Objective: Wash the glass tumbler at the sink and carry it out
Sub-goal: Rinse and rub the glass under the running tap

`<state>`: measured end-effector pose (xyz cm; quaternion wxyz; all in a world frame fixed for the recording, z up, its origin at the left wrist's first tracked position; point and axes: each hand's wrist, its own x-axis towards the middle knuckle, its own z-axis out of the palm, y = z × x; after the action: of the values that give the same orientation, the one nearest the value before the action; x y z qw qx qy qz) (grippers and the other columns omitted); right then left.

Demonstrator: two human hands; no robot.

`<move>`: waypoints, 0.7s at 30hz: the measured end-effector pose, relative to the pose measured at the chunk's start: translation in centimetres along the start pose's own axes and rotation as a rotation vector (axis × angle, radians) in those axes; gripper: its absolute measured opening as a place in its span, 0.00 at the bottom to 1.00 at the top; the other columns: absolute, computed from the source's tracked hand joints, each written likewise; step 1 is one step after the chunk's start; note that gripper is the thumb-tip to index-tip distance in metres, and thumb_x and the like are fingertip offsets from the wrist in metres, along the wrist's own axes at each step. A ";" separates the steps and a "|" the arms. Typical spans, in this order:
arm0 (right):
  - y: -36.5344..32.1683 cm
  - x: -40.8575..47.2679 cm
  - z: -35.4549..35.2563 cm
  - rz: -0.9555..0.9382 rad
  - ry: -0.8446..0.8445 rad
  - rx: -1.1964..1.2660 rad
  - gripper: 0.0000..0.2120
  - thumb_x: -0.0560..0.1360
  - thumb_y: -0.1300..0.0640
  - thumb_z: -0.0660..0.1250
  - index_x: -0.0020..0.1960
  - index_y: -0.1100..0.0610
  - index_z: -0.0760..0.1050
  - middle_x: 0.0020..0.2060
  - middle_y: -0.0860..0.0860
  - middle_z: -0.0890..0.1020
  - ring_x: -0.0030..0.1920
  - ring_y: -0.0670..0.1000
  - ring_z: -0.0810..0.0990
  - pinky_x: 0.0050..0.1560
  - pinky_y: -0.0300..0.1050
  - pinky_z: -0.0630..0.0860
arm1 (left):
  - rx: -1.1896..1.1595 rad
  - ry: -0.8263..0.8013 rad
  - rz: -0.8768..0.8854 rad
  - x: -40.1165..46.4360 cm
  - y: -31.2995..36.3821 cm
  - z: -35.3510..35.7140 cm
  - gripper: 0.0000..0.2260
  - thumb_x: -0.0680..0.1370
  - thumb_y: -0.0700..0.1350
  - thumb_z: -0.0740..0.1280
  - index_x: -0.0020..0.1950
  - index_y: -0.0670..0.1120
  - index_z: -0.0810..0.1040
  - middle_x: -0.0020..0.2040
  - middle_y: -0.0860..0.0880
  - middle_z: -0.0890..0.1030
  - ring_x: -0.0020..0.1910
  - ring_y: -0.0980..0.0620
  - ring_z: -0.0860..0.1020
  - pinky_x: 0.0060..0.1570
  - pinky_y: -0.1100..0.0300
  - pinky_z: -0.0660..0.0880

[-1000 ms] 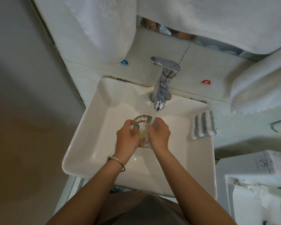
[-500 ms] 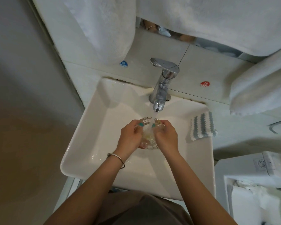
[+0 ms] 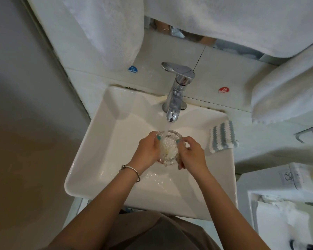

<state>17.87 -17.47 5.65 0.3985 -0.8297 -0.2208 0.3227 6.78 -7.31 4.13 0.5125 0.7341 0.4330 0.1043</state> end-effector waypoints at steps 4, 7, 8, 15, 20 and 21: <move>-0.2 -0.6 0.4 0.033 -0.151 0.100 0.06 0.76 0.62 0.63 0.52 0.54 0.71 0.24 0.55 0.79 0.23 0.55 0.79 0.27 0.41 0.75 | -0.049 0.000 -0.040 0.0 -0.7 -0.4 0.13 0.81 0.39 0.53 0.61 0.45 0.72 0.47 0.46 0.79 0.41 0.49 0.77 0.34 0.62 0.73; 0.1 -0.8 0.9 0.030 -0.138 0.138 0.06 0.77 0.61 0.63 0.53 0.55 0.71 0.26 0.58 0.79 0.24 0.56 0.80 0.26 0.42 0.76 | -0.095 0.006 -0.029 -0.4 -0.5 -0.1 0.12 0.79 0.40 0.56 0.62 0.47 0.71 0.54 0.47 0.78 0.52 0.47 0.78 0.48 0.54 0.77; 0.1 -0.9 1.1 0.029 -0.133 0.148 0.06 0.77 0.60 0.64 0.53 0.55 0.71 0.27 0.59 0.80 0.24 0.56 0.80 0.26 0.42 0.77 | -0.093 0.013 -0.013 -0.7 -0.6 0.0 0.13 0.80 0.41 0.58 0.64 0.48 0.70 0.58 0.48 0.76 0.57 0.47 0.76 0.53 0.54 0.75; 0.5 -1.3 2.0 -0.045 -0.108 0.134 0.05 0.79 0.58 0.65 0.53 0.53 0.70 0.29 0.59 0.79 0.25 0.58 0.82 0.32 0.53 0.83 | -0.113 0.071 -0.048 -2.4 -0.7 0.9 0.32 0.77 0.54 0.66 0.77 0.54 0.54 0.73 0.48 0.59 0.68 0.49 0.68 0.59 0.62 0.68; 0.1 -1.7 2.7 -0.093 -0.070 0.110 0.12 0.76 0.65 0.67 0.53 0.50 0.70 0.37 0.56 0.80 0.29 0.56 0.83 0.28 0.44 0.81 | -0.093 0.147 -0.139 -2.9 0.3 1.3 0.44 0.68 0.63 0.71 0.77 0.55 0.52 0.73 0.50 0.58 0.73 0.48 0.60 0.63 0.54 0.68; 0.1 -1.7 2.8 -0.105 -0.069 0.109 0.13 0.76 0.66 0.67 0.52 0.50 0.70 0.38 0.53 0.80 0.31 0.56 0.83 0.27 0.42 0.80 | -0.092 0.151 -0.166 -2.9 0.6 1.3 0.46 0.67 0.64 0.72 0.77 0.54 0.51 0.74 0.50 0.58 0.73 0.47 0.59 0.63 0.54 0.67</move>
<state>14.71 -17.14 4.84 0.4518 -0.7824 -0.2597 0.3410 6.15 -10.42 4.90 0.5183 0.6616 0.5245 0.1362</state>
